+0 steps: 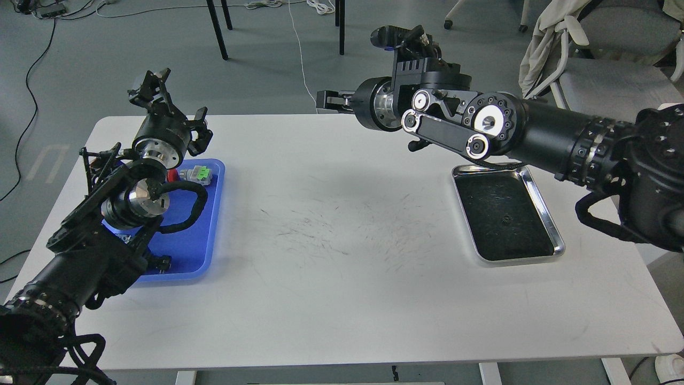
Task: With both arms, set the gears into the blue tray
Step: 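Lift the black gear with the right gripper and carry it to table center, then open the right gripper to set the gear down and withdraw, then swing the left gripper from the blue tray toward the black gear, then lower the left gripper over the black gear and close on it, then carry the gear with the left gripper back over the blue tray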
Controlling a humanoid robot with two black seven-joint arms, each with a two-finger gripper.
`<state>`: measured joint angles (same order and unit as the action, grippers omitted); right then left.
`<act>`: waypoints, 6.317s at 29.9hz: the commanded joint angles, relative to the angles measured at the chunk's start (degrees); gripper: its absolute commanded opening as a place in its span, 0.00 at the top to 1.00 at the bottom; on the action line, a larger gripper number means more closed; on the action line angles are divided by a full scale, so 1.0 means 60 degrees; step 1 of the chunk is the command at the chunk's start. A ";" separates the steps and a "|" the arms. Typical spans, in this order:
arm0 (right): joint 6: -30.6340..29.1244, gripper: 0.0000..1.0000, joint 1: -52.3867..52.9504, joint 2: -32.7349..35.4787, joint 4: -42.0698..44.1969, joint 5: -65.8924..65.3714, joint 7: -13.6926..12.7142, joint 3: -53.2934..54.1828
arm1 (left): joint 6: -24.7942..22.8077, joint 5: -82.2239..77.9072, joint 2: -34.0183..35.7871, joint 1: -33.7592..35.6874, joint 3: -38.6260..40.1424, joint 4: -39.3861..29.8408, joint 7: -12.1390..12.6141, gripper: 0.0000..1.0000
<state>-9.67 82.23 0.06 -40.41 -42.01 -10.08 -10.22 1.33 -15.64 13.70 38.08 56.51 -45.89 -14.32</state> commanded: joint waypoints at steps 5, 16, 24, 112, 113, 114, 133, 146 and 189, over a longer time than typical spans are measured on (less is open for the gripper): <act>0.0483 0.98 -0.1062 -0.0010 -0.0779 0.0074 0.0303 0.0019 | -0.0001 -0.0001 0.0001 -0.0004 0.0000 0.0002 0.0000 0.02; 0.0528 0.98 -0.2351 -0.0010 -0.1936 0.0382 0.0626 -0.0098 | 0.0013 -0.0001 -0.0043 -0.0034 0.0000 -0.0013 0.0000 0.02; 0.0513 0.98 -0.2835 -0.0010 -0.2083 0.0323 0.0626 -0.0347 | 0.0014 -0.0001 -0.0043 -0.0034 0.0000 -0.0013 0.0000 0.02; -0.1743 0.03 -1.0570 0.3945 -0.2347 0.8467 0.1094 1.5019 | -0.0939 -1.7783 0.2595 -0.0721 -0.6402 -0.6138 0.3164 0.02; -0.1743 0.03 -1.0570 0.3945 -0.2361 0.8467 0.1094 1.5033 | -0.0924 -1.7885 0.2478 -0.0795 -0.6402 -0.5977 0.3135 0.03; -0.1728 0.03 -1.0570 0.3945 -0.2362 0.8467 0.1109 1.5033 | -0.0924 -1.8046 0.2332 -0.0868 -0.6416 -0.5786 0.3091 0.03; -0.1655 0.03 -1.0511 0.3887 -0.2332 0.8467 0.1241 1.4916 | 0.0028 -1.8227 0.0910 -0.1015 -0.6973 -0.3280 0.2622 0.32; -0.1655 0.03 -1.0526 0.3901 -0.2391 0.8453 0.1241 1.4814 | 0.0116 -1.8227 0.0719 -0.1059 -0.7046 -0.3177 0.2651 0.65; -0.1684 0.03 -1.0409 0.3974 -0.2391 0.8438 0.1211 1.4374 | 0.1112 -0.6038 0.6096 -0.0824 -0.5845 -0.5684 0.3574 0.93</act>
<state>-19.78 19.63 23.82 -54.78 8.62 -2.82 76.74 7.68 -56.23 51.09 34.63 21.37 -82.14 7.11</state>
